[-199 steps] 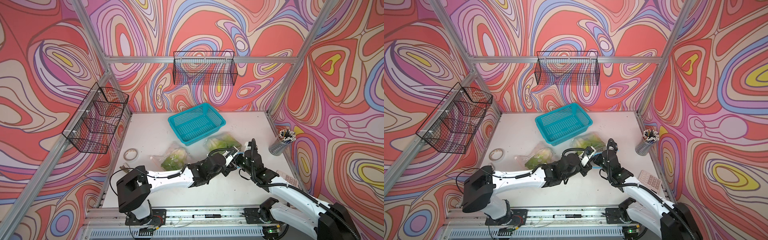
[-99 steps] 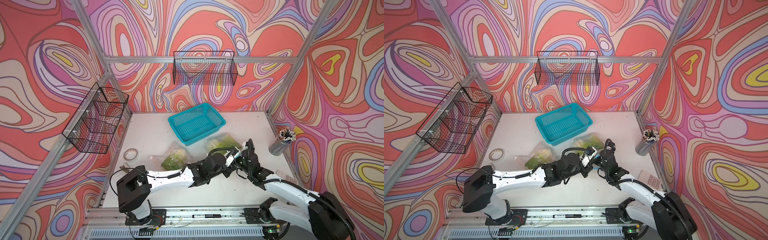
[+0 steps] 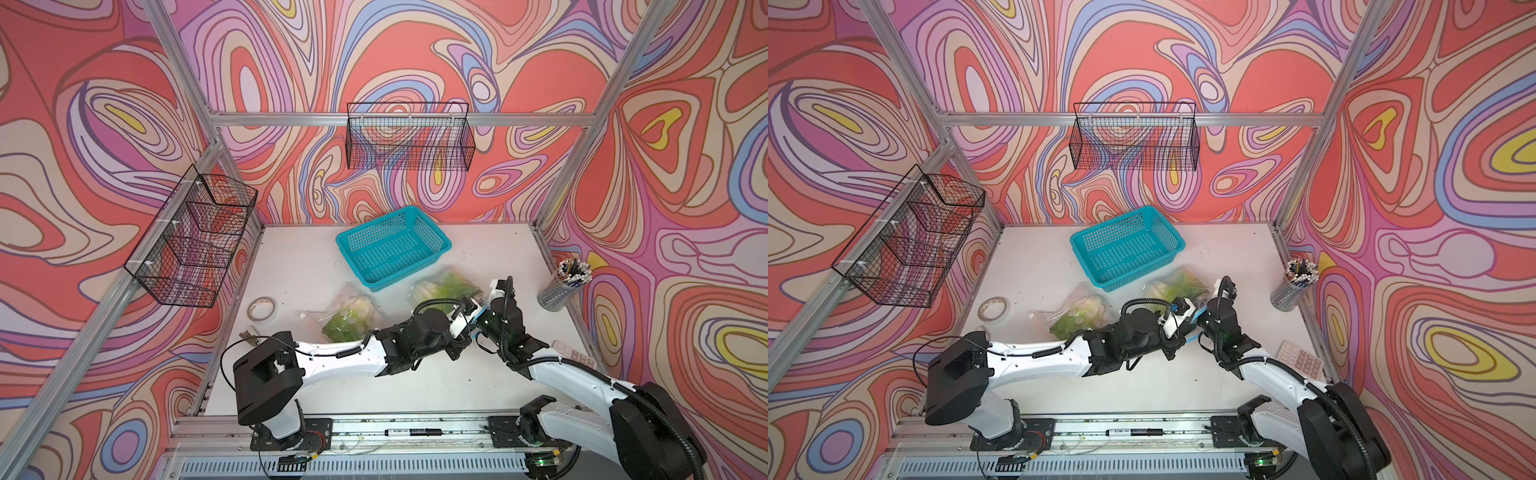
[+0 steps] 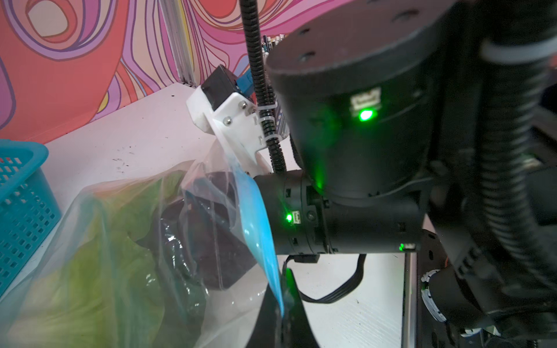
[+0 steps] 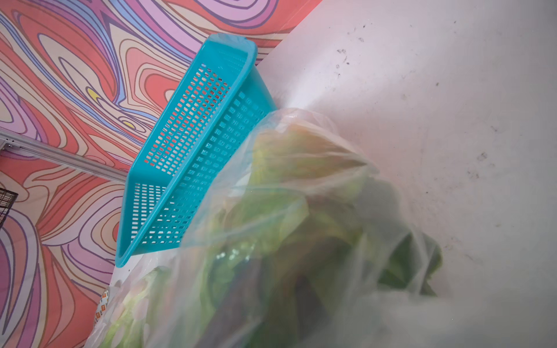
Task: Open the zip-top bag and take out the chinese cabbages
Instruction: Pick up the Chinese cabbage from the zipper food storage bag.
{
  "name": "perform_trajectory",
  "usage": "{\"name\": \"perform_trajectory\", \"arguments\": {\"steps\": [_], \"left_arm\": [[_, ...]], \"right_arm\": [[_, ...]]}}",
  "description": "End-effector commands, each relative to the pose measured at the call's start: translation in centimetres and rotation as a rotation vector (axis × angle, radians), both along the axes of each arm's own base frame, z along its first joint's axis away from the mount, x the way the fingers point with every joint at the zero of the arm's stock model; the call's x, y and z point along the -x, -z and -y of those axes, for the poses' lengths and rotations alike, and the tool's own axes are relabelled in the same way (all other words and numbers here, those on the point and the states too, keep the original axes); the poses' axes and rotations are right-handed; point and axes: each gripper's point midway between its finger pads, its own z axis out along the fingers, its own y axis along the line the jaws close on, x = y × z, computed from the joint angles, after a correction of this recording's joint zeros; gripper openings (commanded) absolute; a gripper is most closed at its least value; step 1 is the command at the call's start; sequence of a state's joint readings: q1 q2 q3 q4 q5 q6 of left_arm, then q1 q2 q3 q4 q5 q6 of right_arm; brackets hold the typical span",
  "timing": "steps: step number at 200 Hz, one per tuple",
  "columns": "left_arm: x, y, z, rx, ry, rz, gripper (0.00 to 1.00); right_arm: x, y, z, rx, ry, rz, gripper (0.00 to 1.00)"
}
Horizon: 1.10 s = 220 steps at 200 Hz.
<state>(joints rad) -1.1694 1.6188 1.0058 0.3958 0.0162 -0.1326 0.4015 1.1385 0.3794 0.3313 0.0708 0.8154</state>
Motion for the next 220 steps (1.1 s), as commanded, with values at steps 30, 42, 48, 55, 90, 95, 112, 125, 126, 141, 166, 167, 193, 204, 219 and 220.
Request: {"name": "perform_trajectory", "arguments": {"steps": [30,42,48,55,90,95,112,125,126,141,166,167,193,204,219,220], "left_arm": [[2.8,-2.5,1.0,0.115,0.139,-0.026,0.0],[2.8,-2.6,0.9,0.128,0.138,-0.032,0.0],[2.8,-2.7,0.9,0.134,0.141,-0.033,0.0],[2.9,-2.8,0.9,0.14,0.14,-0.037,0.0],[3.3,-3.1,1.1,0.17,0.158,-0.053,0.0],[3.2,-3.2,1.1,0.176,0.158,-0.055,0.0],[3.2,-3.3,0.9,0.202,0.159,-0.06,0.0],[3.0,-3.5,0.6,0.225,0.153,-0.072,0.0],[3.0,-3.5,0.6,0.225,0.153,-0.073,0.0],[2.8,-3.6,0.3,0.241,0.15,-0.084,0.0],[2.9,-3.5,0.1,0.233,0.155,-0.087,0.01],[3.0,-3.5,0.1,0.232,0.156,-0.087,0.02],[2.6,-3.3,-0.5,0.224,0.127,-0.07,0.23],[2.2,-3.3,-1.0,0.22,0.097,-0.056,0.37],[1.5,-3.3,-2.0,0.207,0.051,-0.033,0.52],[1.4,-3.3,-2.0,0.206,0.046,-0.031,0.54]], "right_arm": [[-1.0,0.1,-0.2,0.002,-0.012,0.03,0.29],[-1.0,0.5,-0.1,0.005,-0.013,0.025,0.29],[-1.0,0.7,-0.1,0.004,-0.012,0.023,0.29],[-0.9,1.0,0.0,0.005,-0.011,0.017,0.29],[-1.0,1.4,-0.7,-0.023,-0.051,0.03,0.26],[-1.1,1.4,-0.8,-0.026,-0.061,0.034,0.24],[-1.1,1.9,-1.4,-0.024,-0.097,0.026,0.21],[-1.0,2.5,-1.6,-0.022,-0.113,0.013,0.19],[-1.0,2.6,-1.6,-0.022,-0.114,0.011,0.19],[-0.7,3.0,-1.4,-0.03,-0.113,0.013,0.13],[-0.5,2.7,-1.5,-0.032,-0.145,0.037,0.06],[-0.5,2.8,-1.5,-0.031,-0.147,0.037,0.06],[-0.3,2.5,-1.5,-0.013,-0.168,0.051,0.0],[-0.3,2.6,-1.3,-0.009,-0.172,0.052,0.0],[-0.3,2.6,-1.3,-0.01,-0.198,0.055,0.0],[-0.2,2.6,-1.3,-0.01,-0.2,0.053,0.0]]}}
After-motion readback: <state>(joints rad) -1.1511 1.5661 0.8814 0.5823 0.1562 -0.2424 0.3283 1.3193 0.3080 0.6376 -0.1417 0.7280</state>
